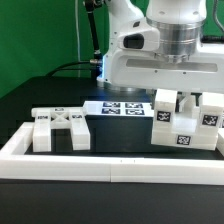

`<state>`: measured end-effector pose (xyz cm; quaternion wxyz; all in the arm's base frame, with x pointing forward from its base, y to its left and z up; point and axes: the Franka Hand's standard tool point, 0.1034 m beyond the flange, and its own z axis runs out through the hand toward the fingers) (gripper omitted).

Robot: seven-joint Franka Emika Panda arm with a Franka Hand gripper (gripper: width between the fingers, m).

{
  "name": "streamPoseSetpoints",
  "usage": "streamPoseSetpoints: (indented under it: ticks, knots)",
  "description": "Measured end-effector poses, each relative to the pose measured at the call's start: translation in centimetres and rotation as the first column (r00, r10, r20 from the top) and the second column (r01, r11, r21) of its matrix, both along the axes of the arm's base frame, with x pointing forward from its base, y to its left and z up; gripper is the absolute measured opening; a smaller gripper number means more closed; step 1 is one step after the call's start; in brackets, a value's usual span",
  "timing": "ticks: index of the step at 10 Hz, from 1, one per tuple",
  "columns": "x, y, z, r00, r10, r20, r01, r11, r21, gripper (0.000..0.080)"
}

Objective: Assemble chair

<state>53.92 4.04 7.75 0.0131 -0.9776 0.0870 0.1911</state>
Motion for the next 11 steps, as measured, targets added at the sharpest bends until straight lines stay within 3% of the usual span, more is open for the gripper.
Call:
streamPoseSetpoints:
  ticks: [4,5,7,9,11]
  knots:
    - [-0.6,-0.9,-0.7,0.971,-0.008,-0.239,0.012,1.0,0.012,0.0251]
    - [-1.6,-1.1,-0.3,0.943,-0.008,-0.331,0.017,1.0,0.023,0.0251]
    - [-2.8,-1.5,0.4,0.849,-0.011,-0.529,0.036,0.999,0.036,0.0251]
    - [-3.4,-2.0,0.7,0.762,-0.009,-0.648,0.044,0.998,0.038,0.0251]
    - [-3.6,-3.1,0.1,0.67,-0.032,-0.741,0.063,0.998,0.013,0.0251]
